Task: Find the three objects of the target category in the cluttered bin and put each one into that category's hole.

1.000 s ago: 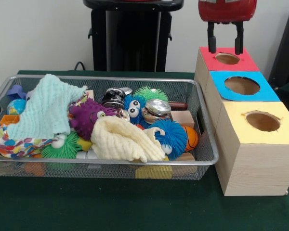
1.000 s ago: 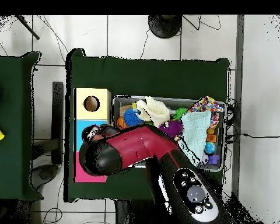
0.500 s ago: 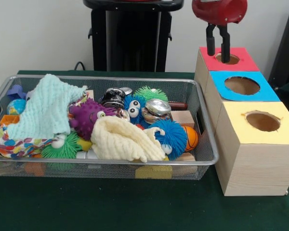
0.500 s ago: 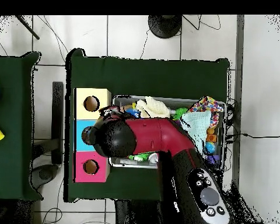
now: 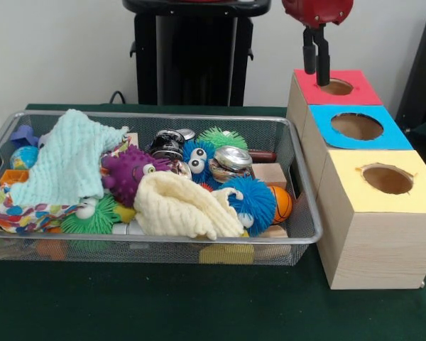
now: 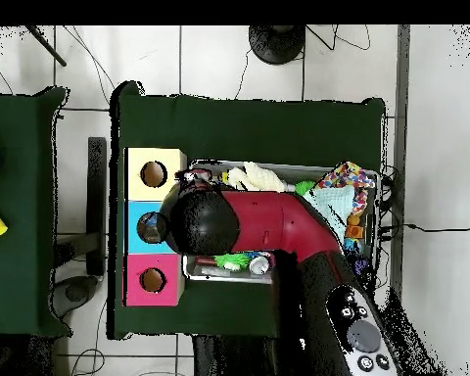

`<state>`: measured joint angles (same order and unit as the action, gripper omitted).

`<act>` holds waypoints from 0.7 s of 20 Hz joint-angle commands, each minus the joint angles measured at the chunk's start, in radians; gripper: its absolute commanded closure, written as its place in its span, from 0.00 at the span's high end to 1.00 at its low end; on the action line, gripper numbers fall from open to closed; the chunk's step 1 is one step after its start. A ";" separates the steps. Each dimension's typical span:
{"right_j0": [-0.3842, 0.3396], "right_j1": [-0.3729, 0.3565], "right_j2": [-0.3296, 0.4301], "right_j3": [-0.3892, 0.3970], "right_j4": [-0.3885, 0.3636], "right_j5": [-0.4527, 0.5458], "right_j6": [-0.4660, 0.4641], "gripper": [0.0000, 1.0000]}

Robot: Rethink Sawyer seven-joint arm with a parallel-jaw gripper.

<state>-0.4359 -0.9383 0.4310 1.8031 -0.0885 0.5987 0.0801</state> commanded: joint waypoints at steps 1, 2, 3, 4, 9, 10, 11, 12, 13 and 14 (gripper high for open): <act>-0.018 -0.026 -0.039 -0.035 0.063 0.146 0.282 1.00; -0.025 -0.026 -0.039 -0.029 0.066 0.142 0.276 1.00; -0.029 -0.026 -0.039 -0.029 0.070 0.144 0.273 1.00; -0.032 -0.026 -0.038 -0.029 0.074 0.145 0.271 1.00; -0.015 -0.018 -0.044 -0.031 0.084 0.141 0.285 1.00; -0.011 -0.015 -0.046 -0.033 0.085 0.140 0.287 1.00; -0.008 -0.012 -0.048 -0.035 0.086 0.140 0.289 1.00; -0.001 -0.007 -0.054 -0.035 0.080 0.135 0.293 1.00; -0.002 -0.008 -0.053 -0.034 0.086 0.133 0.293 1.00; -0.003 -0.009 -0.052 -0.032 0.091 0.132 0.293 1.00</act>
<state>-0.4400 -0.9631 0.4130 1.7817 -0.0332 0.6321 0.0801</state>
